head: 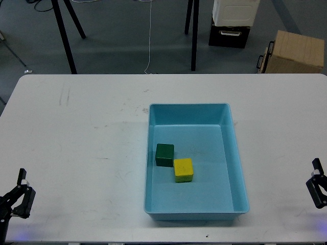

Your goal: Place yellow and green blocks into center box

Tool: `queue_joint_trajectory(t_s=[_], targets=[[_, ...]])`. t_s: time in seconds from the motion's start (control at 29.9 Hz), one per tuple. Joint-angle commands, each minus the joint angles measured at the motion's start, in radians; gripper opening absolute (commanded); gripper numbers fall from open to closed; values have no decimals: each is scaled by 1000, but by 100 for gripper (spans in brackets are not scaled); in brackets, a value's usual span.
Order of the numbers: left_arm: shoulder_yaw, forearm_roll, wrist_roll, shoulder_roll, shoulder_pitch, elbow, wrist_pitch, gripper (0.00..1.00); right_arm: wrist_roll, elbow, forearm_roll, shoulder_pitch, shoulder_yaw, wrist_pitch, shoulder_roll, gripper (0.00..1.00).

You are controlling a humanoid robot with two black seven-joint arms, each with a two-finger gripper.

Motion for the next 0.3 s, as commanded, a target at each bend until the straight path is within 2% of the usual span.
queue_joint_trajectory(t_s=[0.0,0.27], targets=[[3,-1,-1,2,-6,0,0,100,14,2,0,-8,7,0,0,100],[47,0,-1,-1,-14,0,0,100,17,2,-2,-13,40,0,0,100]])
